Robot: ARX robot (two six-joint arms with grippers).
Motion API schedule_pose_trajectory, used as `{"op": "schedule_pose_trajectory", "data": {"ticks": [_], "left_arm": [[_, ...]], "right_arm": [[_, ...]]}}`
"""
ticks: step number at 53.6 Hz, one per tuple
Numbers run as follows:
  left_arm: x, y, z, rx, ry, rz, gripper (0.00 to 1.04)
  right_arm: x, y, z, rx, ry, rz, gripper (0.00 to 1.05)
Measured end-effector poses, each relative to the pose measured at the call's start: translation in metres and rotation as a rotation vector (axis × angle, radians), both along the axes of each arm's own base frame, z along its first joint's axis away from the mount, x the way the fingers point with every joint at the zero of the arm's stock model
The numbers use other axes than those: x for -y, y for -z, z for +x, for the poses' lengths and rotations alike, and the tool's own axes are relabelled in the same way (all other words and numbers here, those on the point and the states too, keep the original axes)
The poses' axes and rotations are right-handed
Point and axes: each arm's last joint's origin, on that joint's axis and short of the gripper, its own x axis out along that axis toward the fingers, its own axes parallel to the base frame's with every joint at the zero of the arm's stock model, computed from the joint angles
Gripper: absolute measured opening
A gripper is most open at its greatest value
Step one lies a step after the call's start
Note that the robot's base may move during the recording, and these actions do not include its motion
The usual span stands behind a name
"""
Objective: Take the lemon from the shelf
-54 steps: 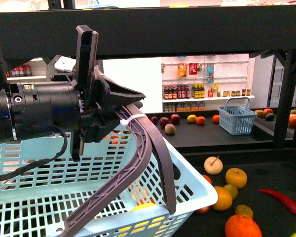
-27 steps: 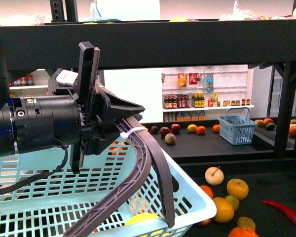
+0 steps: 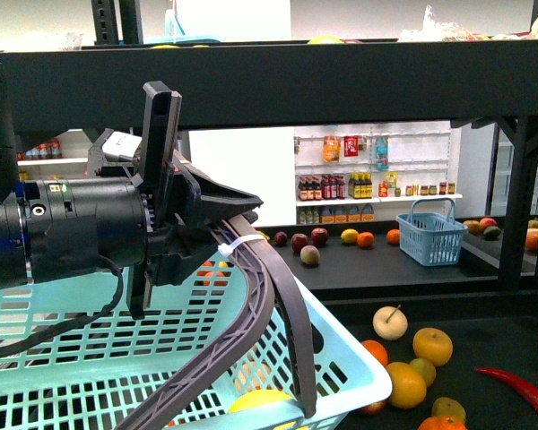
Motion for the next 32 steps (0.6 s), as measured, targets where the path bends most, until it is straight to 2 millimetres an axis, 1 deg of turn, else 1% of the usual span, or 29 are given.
{"op": "schedule_pose_trajectory", "data": {"ticks": [4,5,8,11,19,24,25,32], "left_arm": [[0.0,0.0,0.0,-0.001,0.002,0.0,0.1],[0.0,0.0,0.0,-0.001,0.002,0.0,0.1],[0.0,0.0,0.0,-0.001,0.002,0.0,0.1],[0.0,0.0,0.0,-0.001,0.002,0.0,0.1],[0.0,0.0,0.0,0.0,0.001,0.0,0.1],[0.0,0.0,0.0,-0.001,0.001,0.0,0.1],[0.0,0.0,0.0,-0.001,0.001,0.0,0.1],[0.0,0.0,0.0,0.0,0.001,0.0,0.1]], "right_arm": [[0.0,0.0,0.0,0.0,0.0,0.0,0.39],[0.0,0.0,0.0,0.0,0.0,0.0,0.41],[0.0,0.0,0.0,0.0,0.0,0.0,0.51],[0.0,0.0,0.0,0.0,0.0,0.0,0.58],[0.0,0.0,0.0,0.0,0.0,0.0,0.84],[0.0,0.0,0.0,0.0,0.0,0.0,0.97],[0.0,0.0,0.0,0.0,0.0,0.001,0.99],[0.0,0.0,0.0,0.0,0.0,0.0,0.97]]}}
